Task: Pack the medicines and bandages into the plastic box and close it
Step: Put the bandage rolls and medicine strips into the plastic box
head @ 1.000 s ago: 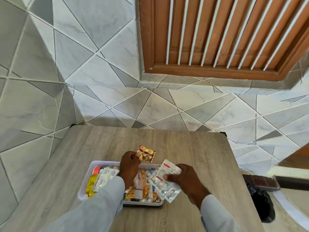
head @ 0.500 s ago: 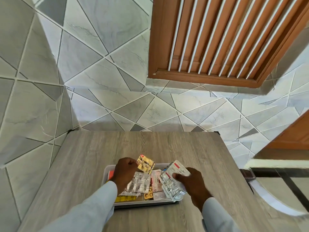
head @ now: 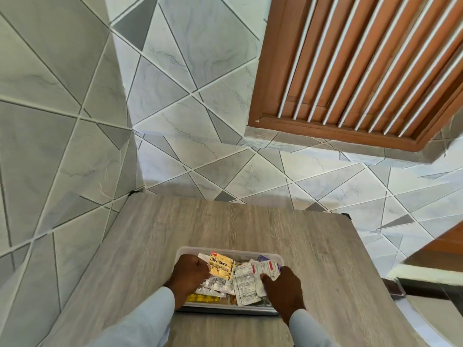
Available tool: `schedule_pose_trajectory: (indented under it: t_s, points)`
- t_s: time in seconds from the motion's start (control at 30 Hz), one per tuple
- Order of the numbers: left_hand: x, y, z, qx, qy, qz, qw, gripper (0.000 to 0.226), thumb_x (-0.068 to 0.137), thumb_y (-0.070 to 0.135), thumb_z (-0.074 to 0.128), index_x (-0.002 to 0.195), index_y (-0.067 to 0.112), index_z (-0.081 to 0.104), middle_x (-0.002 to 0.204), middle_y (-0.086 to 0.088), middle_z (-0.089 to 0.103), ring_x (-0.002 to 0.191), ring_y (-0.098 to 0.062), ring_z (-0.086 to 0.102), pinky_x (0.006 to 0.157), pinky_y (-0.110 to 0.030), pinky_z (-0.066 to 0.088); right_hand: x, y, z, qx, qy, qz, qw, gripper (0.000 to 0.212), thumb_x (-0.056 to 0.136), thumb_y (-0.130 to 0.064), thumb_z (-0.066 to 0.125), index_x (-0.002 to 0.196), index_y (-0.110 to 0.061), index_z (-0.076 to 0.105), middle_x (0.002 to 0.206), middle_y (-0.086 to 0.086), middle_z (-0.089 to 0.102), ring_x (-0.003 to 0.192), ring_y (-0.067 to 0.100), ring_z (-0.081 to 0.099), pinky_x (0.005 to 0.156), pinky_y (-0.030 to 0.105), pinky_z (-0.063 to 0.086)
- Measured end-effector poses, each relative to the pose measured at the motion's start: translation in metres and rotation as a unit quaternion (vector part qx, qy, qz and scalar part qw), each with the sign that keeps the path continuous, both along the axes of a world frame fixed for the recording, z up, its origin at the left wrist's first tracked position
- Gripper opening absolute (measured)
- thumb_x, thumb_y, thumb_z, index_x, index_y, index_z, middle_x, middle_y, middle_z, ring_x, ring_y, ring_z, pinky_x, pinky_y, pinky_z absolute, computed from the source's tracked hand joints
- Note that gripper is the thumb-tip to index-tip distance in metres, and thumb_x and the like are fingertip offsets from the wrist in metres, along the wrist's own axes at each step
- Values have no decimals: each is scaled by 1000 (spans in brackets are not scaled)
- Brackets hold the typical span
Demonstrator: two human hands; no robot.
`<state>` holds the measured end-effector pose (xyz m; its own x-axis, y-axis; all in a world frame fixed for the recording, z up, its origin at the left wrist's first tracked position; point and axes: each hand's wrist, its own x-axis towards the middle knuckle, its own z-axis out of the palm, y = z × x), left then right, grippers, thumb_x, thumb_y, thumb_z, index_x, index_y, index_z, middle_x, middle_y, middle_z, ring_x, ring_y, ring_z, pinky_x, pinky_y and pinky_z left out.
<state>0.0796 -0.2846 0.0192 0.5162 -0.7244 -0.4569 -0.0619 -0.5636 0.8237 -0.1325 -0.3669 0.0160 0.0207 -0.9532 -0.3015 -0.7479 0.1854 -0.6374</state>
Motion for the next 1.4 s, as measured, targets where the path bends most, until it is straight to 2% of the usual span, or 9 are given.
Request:
schedule_pose_trajectory:
  t_s: [0.1,0.3,0.53,0.67,0.8,0.93,1.03,1.23,1.4]
  points:
    - [-8,-2,-2,1,2,-5,1000,34,75,-1,62,43,11,64,45,-3,59,46,-18,53,51,-24,40,-11,-1,8,-63,139,95,984,47,88,-42,58,123,-11,48,121,9,55,112,27,54,91,34,46]
    - [-28,-9,-8,-2,18,-2,1000,39,78,-3,60,41,10,61,40,-2,58,44,-17,54,50,-22,40,-21,4,-4,-136,202,326,913,59,84,-55,49,136,-28,40,140,-1,42,123,23,41,100,37,40]
    - [-24,-10,-12,24,-18,20,999,24,71,8,59,49,6,67,59,-15,69,56,-28,62,59,-33,50,-21,2,-8,-90,108,249,958,69,76,-48,68,136,-27,39,141,-1,36,124,23,40,101,36,41]
    - [-20,-6,0,70,-133,23,988,17,80,22,62,82,6,70,85,-10,74,72,-25,64,62,-30,51,-26,-8,-7,-60,41,207,976,80,71,-35,77,140,-25,36,129,1,44,119,22,46,101,34,41]
    - [-17,4,4,143,-273,-48,950,38,85,41,59,113,16,59,112,-6,68,96,-24,65,75,-30,51,-31,-16,-8,-31,-5,173,984,59,86,-14,65,138,-22,40,126,4,57,116,21,55,97,29,45]
    - [-27,4,8,97,-383,-114,911,33,89,42,50,117,25,56,121,2,63,108,-19,60,88,-31,48,-36,-23,-7,17,-90,110,990,43,90,-1,52,128,-20,48,105,6,69,85,12,67,59,18,52]
    - [-40,-17,6,43,-361,-223,905,51,83,44,58,130,26,48,134,4,52,125,-19,45,104,-33,38,-38,-28,-9,33,-103,91,990,34,89,0,53,117,-19,55,107,6,68,87,11,66,63,21,55]
    - [-72,-54,5,88,-472,-403,779,76,75,43,67,140,20,34,136,-3,50,128,-29,36,106,-46,28,-38,-30,-5,15,-106,95,990,28,82,4,52,93,-21,61,94,4,67,84,17,65,63,25,50]
    - [-52,-55,11,13,-319,-344,883,40,82,21,61,121,28,54,122,1,58,117,-21,50,95,-31,40,-45,-35,-1,11,-175,32,984,23,81,2,54,85,-20,59,82,11,67,77,30,65,62,38,52]
